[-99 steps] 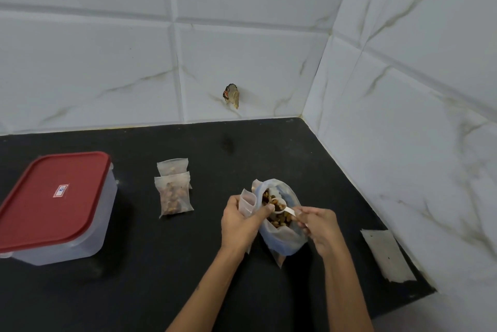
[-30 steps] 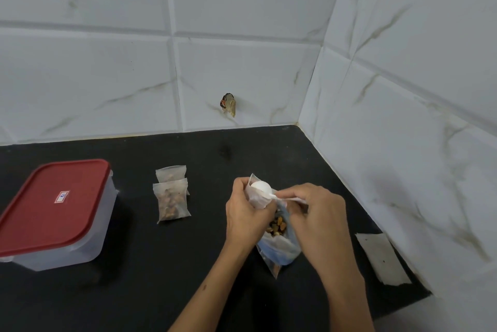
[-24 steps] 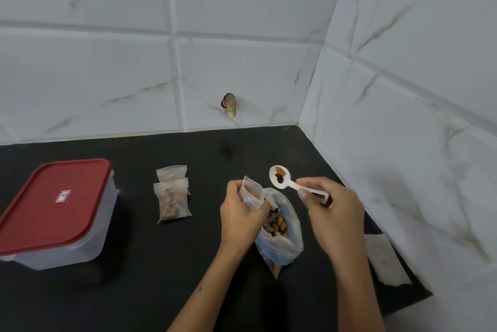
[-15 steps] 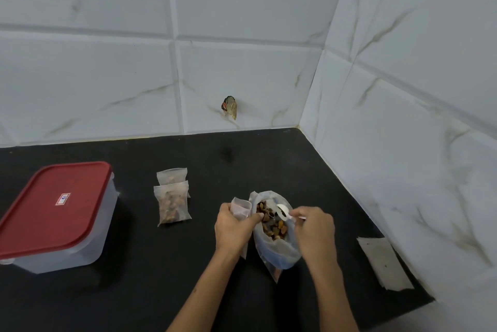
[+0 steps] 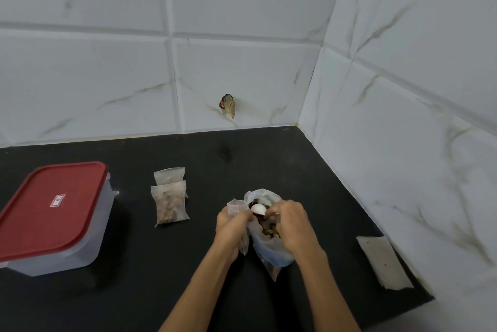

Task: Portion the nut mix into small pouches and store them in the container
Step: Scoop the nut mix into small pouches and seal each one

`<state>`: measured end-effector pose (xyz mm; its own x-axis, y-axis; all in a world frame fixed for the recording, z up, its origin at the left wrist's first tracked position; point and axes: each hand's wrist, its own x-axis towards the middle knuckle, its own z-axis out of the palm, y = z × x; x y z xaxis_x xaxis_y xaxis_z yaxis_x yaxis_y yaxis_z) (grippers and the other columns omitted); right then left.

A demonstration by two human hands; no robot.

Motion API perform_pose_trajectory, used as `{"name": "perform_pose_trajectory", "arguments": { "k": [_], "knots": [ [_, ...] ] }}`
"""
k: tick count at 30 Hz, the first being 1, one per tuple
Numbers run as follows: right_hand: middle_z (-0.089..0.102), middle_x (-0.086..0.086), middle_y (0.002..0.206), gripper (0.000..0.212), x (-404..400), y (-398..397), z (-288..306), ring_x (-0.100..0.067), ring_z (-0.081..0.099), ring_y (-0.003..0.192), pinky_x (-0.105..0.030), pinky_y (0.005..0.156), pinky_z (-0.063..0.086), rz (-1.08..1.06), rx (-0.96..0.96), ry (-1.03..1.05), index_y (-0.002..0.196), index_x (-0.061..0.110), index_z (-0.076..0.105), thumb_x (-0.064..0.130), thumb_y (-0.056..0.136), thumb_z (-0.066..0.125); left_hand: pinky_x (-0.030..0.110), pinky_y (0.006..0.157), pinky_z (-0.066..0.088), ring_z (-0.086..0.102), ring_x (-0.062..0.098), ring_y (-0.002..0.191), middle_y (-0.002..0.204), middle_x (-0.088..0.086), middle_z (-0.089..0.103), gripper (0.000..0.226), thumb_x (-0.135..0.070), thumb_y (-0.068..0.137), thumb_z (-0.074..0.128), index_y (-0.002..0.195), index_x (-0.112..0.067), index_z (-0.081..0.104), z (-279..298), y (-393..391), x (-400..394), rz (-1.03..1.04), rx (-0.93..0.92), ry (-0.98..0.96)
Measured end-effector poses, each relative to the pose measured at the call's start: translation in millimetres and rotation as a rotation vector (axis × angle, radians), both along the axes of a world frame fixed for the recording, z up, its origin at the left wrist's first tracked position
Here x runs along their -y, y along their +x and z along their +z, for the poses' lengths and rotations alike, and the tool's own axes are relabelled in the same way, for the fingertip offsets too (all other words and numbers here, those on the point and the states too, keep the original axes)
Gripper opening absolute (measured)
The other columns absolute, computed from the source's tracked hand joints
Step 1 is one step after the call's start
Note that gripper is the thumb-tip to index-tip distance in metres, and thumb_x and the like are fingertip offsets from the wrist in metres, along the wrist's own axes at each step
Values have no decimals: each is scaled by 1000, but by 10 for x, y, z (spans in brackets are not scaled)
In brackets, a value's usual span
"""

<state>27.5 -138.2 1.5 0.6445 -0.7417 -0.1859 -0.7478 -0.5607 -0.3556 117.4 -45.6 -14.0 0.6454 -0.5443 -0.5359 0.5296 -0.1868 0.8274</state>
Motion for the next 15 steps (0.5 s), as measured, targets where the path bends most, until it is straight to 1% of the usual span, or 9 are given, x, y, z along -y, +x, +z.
{"name": "perform_pose_trajectory", "arguments": {
  "k": [2, 3, 6, 7, 9, 11, 12, 13, 15],
  "knots": [
    [50, -4, 94, 29, 82, 5, 143, -15, 52, 90, -28, 86, 48, -121, -68, 141, 119, 20, 60, 26, 91, 60, 37, 75, 55, 66, 25, 91, 98, 13, 66, 27, 1, 79, 59, 102, -14, 56, -16, -9, 1, 7, -13, 3],
    [47, -5, 93, 32, 122, -20, 205, -16, 50, 91, -30, 88, 47, -160, -92, 157, 122, 19, 58, 25, 91, 60, 35, 73, 55, 65, 24, 92, 99, 13, 65, 28, 1, 80, 60, 102, -15, 55, -18, -13, 2, 8, -18, 5],
    [49, -11, 98, 33, 122, 10, 312, -19, 48, 92, -31, 91, 43, -139, -202, 81, 122, 12, 54, 23, 92, 58, 28, 63, 48, 62, 19, 88, 98, 9, 62, 28, 0, 81, 60, 100, -18, 51, -3, -8, 3, 19, -27, -5],
    [52, -12, 101, 29, 79, 24, 291, -21, 50, 96, -31, 91, 42, -144, -162, 74, 120, 9, 55, 19, 93, 55, 27, 61, 47, 61, 17, 87, 98, 8, 61, 29, 0, 82, 61, 101, -19, 50, -5, -1, 4, 22, -20, 2],
    [57, -12, 113, 24, -52, 53, 223, -23, 52, 105, -31, 91, 42, -47, -67, -9, 115, 10, 60, 11, 93, 49, 29, 65, 48, 61, 18, 90, 102, 8, 61, 34, -3, 81, 63, 110, -16, 51, -35, 6, 10, 19, 4, 22],
    [55, -12, 106, 27, -63, 12, 123, -22, 52, 105, -31, 92, 42, -31, -138, 43, 118, 10, 54, 20, 94, 53, 33, 75, 52, 62, 21, 95, 104, 9, 62, 40, -4, 80, 64, 116, -15, 51, -57, -17, 23, 5, 10, 29],
    [54, -12, 100, 31, -69, -15, 153, -22, 53, 104, -31, 93, 42, -114, -158, 101, 121, 9, 53, 23, 93, 55, 34, 77, 52, 62, 21, 96, 104, 8, 62, 41, -4, 79, 64, 117, -15, 51, -49, -33, 27, -1, 13, 34],
    [55, -11, 99, 30, -39, -33, 158, -21, 55, 105, -32, 93, 44, -126, -138, 112, 120, 10, 55, 21, 92, 55, 33, 76, 52, 62, 21, 95, 104, 8, 62, 41, -4, 79, 63, 117, -15, 52, -46, -37, 32, -1, 13, 35],
    [59, -9, 114, 28, 16, -106, 168, -23, 57, 108, -33, 93, 48, -83, -53, 106, 116, 16, 63, 10, 91, 55, 30, 69, 49, 61, 18, 92, 103, 8, 62, 39, -4, 80, 62, 116, -14, 52, -36, -32, 28, 13, 11, 26]
  ]
}}
